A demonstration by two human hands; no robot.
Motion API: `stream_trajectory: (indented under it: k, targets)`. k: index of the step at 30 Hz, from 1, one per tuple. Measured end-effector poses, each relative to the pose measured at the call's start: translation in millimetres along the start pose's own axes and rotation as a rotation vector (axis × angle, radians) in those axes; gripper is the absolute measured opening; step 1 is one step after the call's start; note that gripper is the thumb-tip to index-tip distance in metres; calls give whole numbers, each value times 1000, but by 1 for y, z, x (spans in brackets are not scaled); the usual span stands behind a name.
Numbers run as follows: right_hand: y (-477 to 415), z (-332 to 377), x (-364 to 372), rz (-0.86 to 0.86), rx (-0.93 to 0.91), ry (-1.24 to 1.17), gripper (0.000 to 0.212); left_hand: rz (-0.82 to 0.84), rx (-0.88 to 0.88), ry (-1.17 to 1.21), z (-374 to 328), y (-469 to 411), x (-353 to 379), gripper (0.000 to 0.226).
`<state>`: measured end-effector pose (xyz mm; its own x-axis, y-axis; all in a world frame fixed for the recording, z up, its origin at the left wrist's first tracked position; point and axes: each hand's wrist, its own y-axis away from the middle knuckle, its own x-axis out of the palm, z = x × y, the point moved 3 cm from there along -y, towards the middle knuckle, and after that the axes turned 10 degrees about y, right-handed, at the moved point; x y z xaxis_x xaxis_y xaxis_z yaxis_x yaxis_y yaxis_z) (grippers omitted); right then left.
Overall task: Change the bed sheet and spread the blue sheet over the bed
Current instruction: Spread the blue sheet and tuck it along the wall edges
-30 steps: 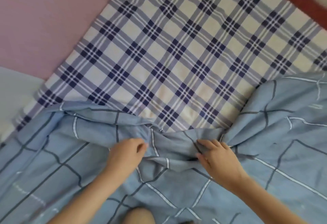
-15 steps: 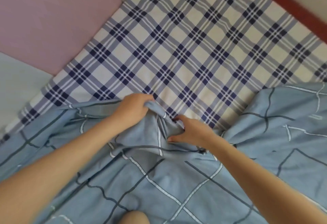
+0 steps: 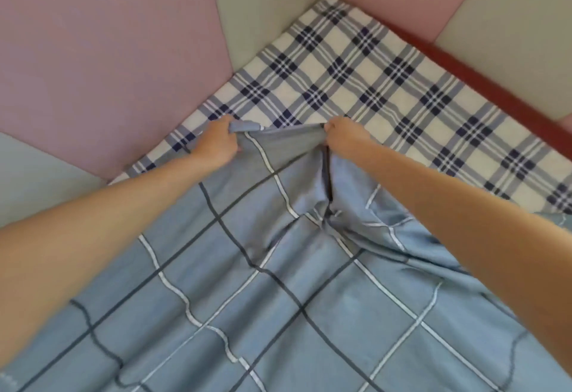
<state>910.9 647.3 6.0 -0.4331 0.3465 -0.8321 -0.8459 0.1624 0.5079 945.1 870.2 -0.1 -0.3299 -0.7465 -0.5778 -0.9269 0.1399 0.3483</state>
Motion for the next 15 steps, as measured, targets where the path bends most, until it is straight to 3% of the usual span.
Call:
stream_trajectory:
  k: [2, 4, 6, 8, 12, 15]
  targets:
    - [-9, 29, -17, -149, -179, -6, 24, -146, 91, -54, 2, -16, -20, 27]
    - [-15, 54, -28, -272, -323, 133, 39, -243, 81, -41, 8, -31, -40, 26]
    - [-23, 67, -32, -302, -448, 276, 62, -220, 83, -56, 15, -40, -51, 30]
    - [-28, 64, -30, -212, -475, 184, 75, -102, 116, -68, 22, -39, -47, 46]
    - [-25, 16, -14, -239, -281, -118, 66, 149, 32, -183, 39, -22, -21, 87]
    - [-19, -43, 8, -286, -37, 146, 78, 241, -86, -267, 56, -20, 0, 129]
